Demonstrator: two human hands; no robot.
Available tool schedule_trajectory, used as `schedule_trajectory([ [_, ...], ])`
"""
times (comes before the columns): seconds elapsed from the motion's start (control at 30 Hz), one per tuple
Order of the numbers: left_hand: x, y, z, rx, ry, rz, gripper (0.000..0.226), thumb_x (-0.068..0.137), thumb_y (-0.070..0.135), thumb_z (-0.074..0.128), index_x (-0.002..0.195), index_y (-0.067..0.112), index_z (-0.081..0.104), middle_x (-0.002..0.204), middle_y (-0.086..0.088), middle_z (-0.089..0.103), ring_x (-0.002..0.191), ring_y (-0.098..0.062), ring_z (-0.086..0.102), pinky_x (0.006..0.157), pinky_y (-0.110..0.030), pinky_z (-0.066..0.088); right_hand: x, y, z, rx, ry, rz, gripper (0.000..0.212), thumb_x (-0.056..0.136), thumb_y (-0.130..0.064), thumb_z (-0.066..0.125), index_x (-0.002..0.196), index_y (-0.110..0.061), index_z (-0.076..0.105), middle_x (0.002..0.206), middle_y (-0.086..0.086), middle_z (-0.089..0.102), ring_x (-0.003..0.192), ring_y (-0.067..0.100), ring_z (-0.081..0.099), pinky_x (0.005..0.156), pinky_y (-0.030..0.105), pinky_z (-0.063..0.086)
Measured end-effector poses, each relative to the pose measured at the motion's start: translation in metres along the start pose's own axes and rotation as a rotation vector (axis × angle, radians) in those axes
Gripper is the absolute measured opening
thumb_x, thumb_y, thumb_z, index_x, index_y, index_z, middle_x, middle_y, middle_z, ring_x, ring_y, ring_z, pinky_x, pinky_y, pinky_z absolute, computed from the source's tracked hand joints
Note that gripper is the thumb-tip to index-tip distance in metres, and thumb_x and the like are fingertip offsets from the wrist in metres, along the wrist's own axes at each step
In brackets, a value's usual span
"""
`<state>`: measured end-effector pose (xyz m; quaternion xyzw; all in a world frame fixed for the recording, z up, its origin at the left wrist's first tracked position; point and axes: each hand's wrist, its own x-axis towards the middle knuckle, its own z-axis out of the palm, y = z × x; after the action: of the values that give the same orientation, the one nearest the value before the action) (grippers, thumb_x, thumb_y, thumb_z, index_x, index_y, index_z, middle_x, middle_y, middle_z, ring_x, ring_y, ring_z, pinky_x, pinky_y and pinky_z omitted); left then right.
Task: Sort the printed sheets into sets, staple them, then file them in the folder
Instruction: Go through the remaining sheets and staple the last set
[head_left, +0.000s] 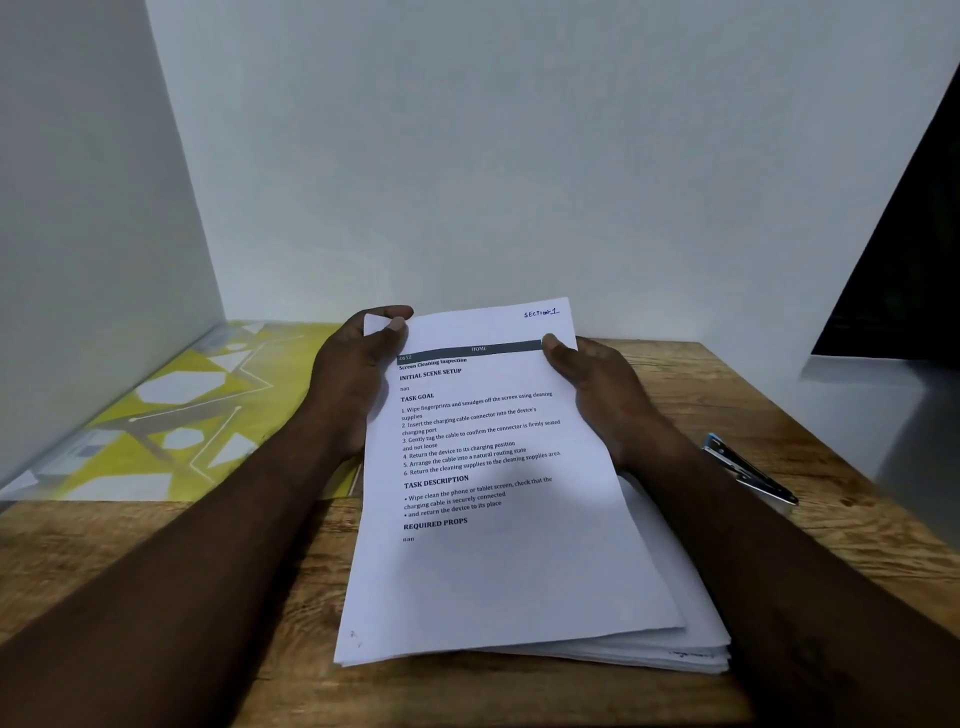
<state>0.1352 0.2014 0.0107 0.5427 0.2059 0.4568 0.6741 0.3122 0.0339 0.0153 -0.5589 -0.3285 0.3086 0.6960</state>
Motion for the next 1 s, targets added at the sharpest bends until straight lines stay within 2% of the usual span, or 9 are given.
schedule_trajectory([
  [0.13, 0.002, -0.002, -0.002, 0.014, 0.037, 0.000, 0.017, 0.104, 0.021, 0.064, 0.116, 0.017, 0.075, 0.097, -0.001, 0.075, 0.081, -0.015, 0.071, 0.072, -0.028, 0.059, -0.001, -0.003, 0.000, -0.022, 0.010, -0.004, 0.027, 0.107, -0.022, 0.059, 0.119, -0.001, 0.072, 0.112, 0.017, 0.079, 0.094, 0.035, 0.078, 0.072, 0.043, 0.065],
  [0.27, 0.001, -0.003, -0.002, 0.035, 0.056, 0.014, 0.015, 0.103, 0.021, 0.065, 0.112, 0.018, 0.076, 0.094, 0.002, 0.075, 0.078, -0.014, 0.069, 0.069, -0.026, 0.059, -0.002, -0.001, -0.001, -0.030, -0.007, 0.006, 0.033, 0.108, -0.027, 0.058, 0.123, 0.000, 0.070, 0.115, 0.019, 0.078, 0.102, 0.039, 0.077, 0.085, 0.052, 0.064],
  [0.4, 0.001, -0.003, -0.006, 0.062, 0.054, 0.020, 0.014, 0.104, 0.021, 0.064, 0.108, 0.021, 0.077, 0.093, 0.003, 0.074, 0.076, -0.013, 0.068, 0.067, -0.025, 0.058, 0.000, -0.001, -0.002, -0.021, -0.008, 0.021, 0.034, 0.106, -0.029, 0.062, 0.124, -0.001, 0.071, 0.118, 0.019, 0.077, 0.109, 0.042, 0.074, 0.100, 0.066, 0.054],
  [0.53, 0.001, -0.003, -0.006, 0.108, 0.056, 0.037, 0.014, 0.105, 0.023, 0.063, 0.108, 0.022, 0.077, 0.096, 0.001, 0.074, 0.077, -0.013, 0.069, 0.069, -0.027, 0.058, 0.000, 0.001, -0.003, -0.021, -0.038, 0.021, 0.036, 0.107, -0.031, 0.061, 0.125, -0.002, 0.070, 0.118, 0.019, 0.077, 0.109, 0.041, 0.075, 0.101, 0.065, 0.054],
  [0.7, 0.002, -0.002, -0.011, 0.192, 0.044, 0.083, 0.014, 0.105, 0.028, 0.064, 0.103, 0.030, 0.078, 0.100, 0.001, 0.074, 0.084, -0.017, 0.067, 0.084, -0.036, 0.056, 0.003, 0.006, 0.000, -0.091, -0.033, 0.007, 0.030, 0.109, -0.029, 0.058, 0.120, -0.006, 0.072, 0.113, 0.013, 0.080, 0.105, 0.036, 0.077, 0.099, 0.062, 0.056],
  [0.83, 0.001, -0.003, -0.011, 0.235, 0.076, 0.074, 0.013, 0.105, 0.021, 0.063, 0.108, 0.025, 0.075, 0.096, 0.000, 0.071, 0.072, -0.011, 0.067, 0.065, -0.024, 0.057, 0.008, 0.010, -0.003, -0.113, -0.020, 0.013, 0.030, 0.106, -0.031, 0.063, 0.119, -0.006, 0.073, 0.113, 0.014, 0.080, 0.105, 0.038, 0.076, 0.100, 0.066, 0.055],
  [0.9, 0.001, -0.003, -0.011, 0.226, 0.095, 0.043, 0.013, 0.105, 0.015, 0.062, 0.108, 0.019, 0.074, 0.093, -0.003, 0.070, 0.070, -0.014, 0.067, 0.060, -0.024, 0.057, 0.007, 0.011, -0.003, -0.128, -0.019, 0.012, 0.034, 0.100, -0.036, 0.068, 0.118, -0.008, 0.075, 0.112, 0.013, 0.080, 0.104, 0.038, 0.077, 0.099, 0.067, 0.055],
  [0.93, -0.001, -0.003, -0.011, 0.245, 0.100, 0.038, 0.013, 0.104, 0.014, 0.063, 0.105, 0.018, 0.075, 0.093, -0.003, 0.073, 0.074, -0.017, 0.069, 0.066, -0.027, 0.059, 0.007, 0.011, -0.002, -0.138, -0.020, 0.011, 0.038, 0.095, -0.040, 0.070, 0.117, -0.009, 0.076, 0.112, 0.012, 0.080, 0.104, 0.038, 0.077, 0.099, 0.066, 0.056],
  [1.0, -0.001, -0.004, -0.013, 0.328, 0.106, 0.074, 0.012, 0.099, 0.019, 0.066, 0.096, 0.023, 0.076, 0.101, 0.000, 0.078, 0.090, -0.023, 0.073, 0.086, -0.040, 0.060, 0.007, 0.011, -0.001, -0.162, -0.015, -0.002, 0.043, 0.088, -0.044, 0.070, 0.115, -0.010, 0.077, 0.111, 0.012, 0.080, 0.103, 0.038, 0.077, 0.098, 0.065, 0.056],
])
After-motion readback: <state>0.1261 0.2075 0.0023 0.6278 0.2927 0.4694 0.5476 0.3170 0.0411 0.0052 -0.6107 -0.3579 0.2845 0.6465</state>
